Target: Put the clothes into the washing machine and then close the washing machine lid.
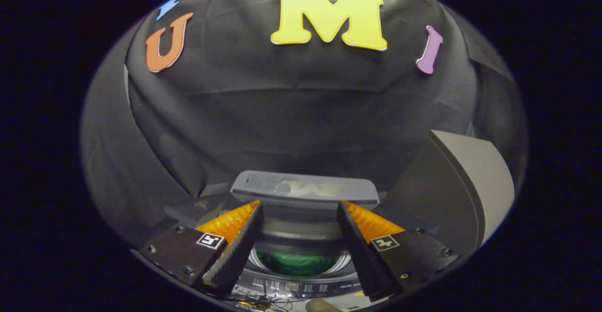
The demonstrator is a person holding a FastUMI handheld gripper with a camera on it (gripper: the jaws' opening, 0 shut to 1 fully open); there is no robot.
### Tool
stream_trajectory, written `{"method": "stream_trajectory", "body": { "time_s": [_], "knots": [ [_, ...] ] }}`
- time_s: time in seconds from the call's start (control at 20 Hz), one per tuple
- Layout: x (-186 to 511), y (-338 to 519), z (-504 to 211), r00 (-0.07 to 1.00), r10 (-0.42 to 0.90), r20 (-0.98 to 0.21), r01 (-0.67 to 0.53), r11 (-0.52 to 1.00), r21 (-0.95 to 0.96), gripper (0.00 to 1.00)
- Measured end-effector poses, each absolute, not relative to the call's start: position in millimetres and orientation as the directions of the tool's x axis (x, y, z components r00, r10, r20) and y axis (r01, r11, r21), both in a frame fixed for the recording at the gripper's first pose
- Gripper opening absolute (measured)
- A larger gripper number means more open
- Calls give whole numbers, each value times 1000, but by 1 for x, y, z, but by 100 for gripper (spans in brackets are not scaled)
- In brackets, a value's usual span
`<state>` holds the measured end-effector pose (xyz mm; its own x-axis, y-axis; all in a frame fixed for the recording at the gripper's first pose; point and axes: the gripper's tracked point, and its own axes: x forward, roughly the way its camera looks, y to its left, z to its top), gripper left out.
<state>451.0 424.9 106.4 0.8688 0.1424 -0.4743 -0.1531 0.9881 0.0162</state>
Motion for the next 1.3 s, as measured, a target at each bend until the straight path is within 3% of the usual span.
{"method": "stream_trajectory", "body": {
  "time_s": [0.2,0.8,1.05,1.3],
  "knots": [
    [431,418,77,833,134,-536,-149,989,17,98],
    [382,407,106,860,170,-481,-185,983,17,98],
    [327,383,161,912,219,-347,-225,974,22,98],
    [252,339,224,954,266,-138,-273,962,-28,98]
  ]
}}
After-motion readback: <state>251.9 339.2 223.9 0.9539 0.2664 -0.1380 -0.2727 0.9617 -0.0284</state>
